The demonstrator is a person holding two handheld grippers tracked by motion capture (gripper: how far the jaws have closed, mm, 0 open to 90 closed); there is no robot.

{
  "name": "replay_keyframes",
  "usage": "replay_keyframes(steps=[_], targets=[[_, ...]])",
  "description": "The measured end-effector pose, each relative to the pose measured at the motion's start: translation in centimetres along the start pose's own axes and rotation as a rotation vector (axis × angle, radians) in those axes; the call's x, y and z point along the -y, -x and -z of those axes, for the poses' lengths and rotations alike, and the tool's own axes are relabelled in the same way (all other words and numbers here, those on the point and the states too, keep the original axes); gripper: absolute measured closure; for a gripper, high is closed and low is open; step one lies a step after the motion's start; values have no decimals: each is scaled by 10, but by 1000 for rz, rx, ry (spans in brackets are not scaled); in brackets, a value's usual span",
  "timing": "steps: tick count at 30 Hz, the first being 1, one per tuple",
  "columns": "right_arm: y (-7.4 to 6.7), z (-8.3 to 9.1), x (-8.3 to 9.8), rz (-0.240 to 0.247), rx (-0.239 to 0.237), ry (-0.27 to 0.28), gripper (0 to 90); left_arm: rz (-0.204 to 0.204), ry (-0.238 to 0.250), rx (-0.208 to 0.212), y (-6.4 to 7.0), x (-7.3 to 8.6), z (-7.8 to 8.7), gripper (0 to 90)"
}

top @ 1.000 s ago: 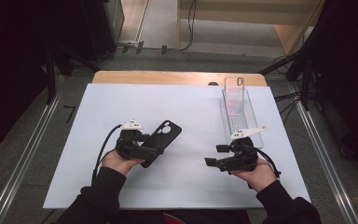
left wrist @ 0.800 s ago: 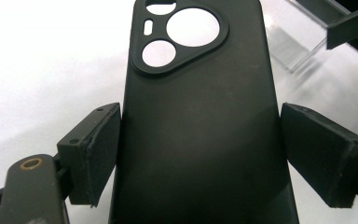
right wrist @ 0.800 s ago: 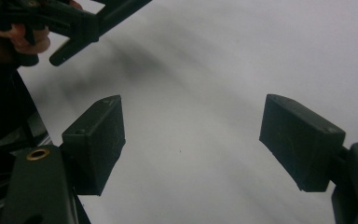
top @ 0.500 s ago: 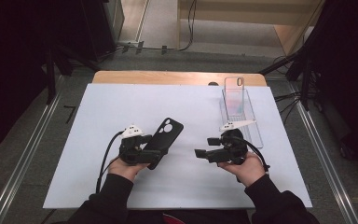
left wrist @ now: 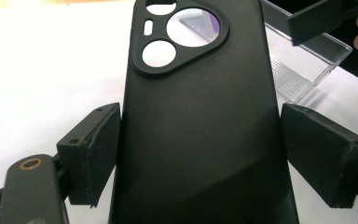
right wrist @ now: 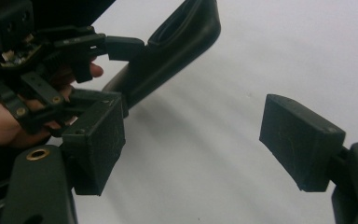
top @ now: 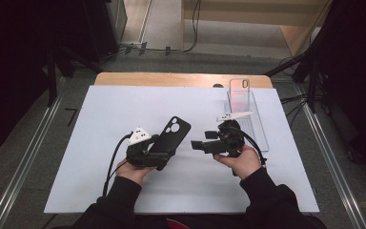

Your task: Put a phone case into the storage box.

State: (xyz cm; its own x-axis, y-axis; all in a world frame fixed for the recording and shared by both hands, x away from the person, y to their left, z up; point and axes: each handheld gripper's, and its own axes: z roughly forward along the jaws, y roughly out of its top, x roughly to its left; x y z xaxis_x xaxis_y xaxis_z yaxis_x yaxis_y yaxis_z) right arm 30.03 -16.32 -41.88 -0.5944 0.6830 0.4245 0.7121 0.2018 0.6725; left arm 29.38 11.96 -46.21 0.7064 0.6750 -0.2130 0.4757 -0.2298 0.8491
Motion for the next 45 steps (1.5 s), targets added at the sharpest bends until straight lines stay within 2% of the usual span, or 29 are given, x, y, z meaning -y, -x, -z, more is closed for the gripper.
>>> replay_keyframes(steps=[3,8,12,14,18,26,30,34,40,45], targets=[[0,-2,-5,-3,-7,1,204,-16,15,-11,2,1,-1,152],[3,-4,-12,-20,-11,7,204,-19,37,-14,4,-1,-2,152],[5,-6,-16,-45,-9,17,205,-15,22,-23,5,0,-4,152],[6,-8,-18,-41,3,17,205,0,7,-21,5,-1,-5,152],[7,-11,-21,-63,-8,18,205,9,7,-21,5,-1,-6,153],[13,-17,-28,-118,-22,12,214,-25,46,-31,12,0,-7,152],[15,-21,-31,-128,-25,12,220,-45,85,-24,15,3,-8,152],[15,-26,-32,-134,-32,16,222,-81,103,-31,19,6,-9,152],[12,-29,-34,-141,-51,17,254,-58,134,-16,22,7,-9,152],[9,-29,-37,-164,-72,27,354,-23,139,-3,23,8,-10,152]])
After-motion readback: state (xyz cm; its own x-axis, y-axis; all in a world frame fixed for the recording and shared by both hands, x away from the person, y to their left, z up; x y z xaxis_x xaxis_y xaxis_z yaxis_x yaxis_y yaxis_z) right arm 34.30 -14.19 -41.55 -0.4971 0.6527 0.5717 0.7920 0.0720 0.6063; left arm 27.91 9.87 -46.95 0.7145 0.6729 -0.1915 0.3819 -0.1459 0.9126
